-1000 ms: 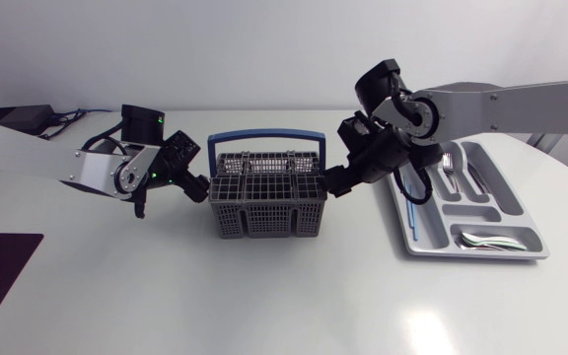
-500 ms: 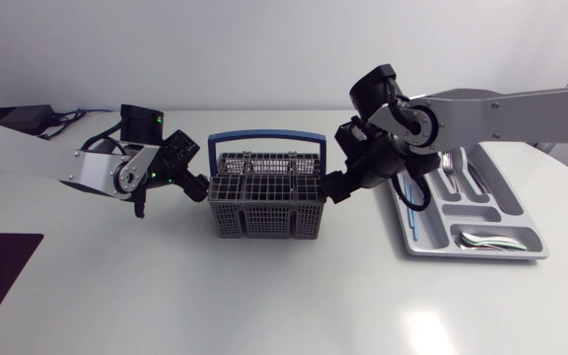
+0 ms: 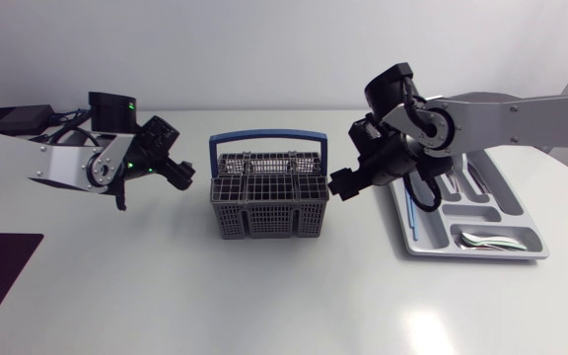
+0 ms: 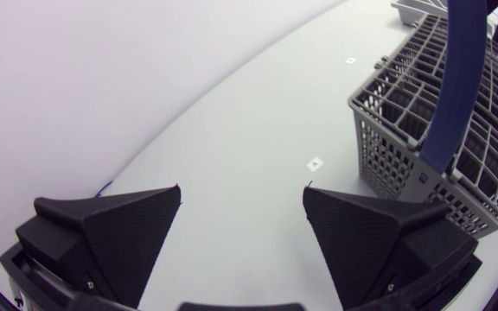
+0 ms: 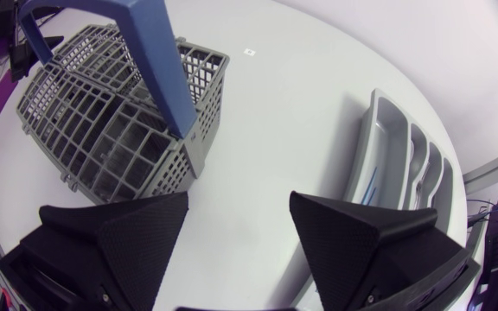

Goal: Unload the cutlery basket into the drawer organizer.

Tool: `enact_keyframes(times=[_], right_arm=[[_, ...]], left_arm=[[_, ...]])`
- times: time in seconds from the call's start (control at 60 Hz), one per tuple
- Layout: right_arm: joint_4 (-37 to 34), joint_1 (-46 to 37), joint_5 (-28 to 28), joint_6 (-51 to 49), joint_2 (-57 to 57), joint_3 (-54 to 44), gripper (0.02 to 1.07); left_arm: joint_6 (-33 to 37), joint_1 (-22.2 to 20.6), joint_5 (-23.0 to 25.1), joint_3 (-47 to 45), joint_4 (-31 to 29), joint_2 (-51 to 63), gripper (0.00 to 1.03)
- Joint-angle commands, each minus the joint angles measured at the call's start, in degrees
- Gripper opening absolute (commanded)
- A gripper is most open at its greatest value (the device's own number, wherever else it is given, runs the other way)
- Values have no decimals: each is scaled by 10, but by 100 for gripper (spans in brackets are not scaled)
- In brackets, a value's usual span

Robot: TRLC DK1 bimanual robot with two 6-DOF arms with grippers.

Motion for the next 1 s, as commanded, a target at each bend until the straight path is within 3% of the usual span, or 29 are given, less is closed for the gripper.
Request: enact_keyframes(times=[0.0,0.083,0.333,0.617,0.733,0.883,0.983], right_arm=[[3,-2,8,-5,-26,-21,96],[2,-9,10,-14,-59,-34,102],[2,-56,4,-42,-166,-56,102],[23,-137,-15,-84,-260,-118,102],[36,-160,-19,-102,-309,-150,103],[43,-187,-18,-110,-364,-183,102],[54,-209,-19,-115,-393,-208,102]], left_arm=[[-6,13,7,-20,2,-36,98],[-17,28,8,-35,-5,-86,98],[-78,43,15,-100,-7,-255,98],[-71,16,12,-189,22,-417,98],[-79,10,-27,-217,62,-471,98],[-88,7,-33,-238,45,-537,98],[-104,-18,-33,-270,32,-585,98]])
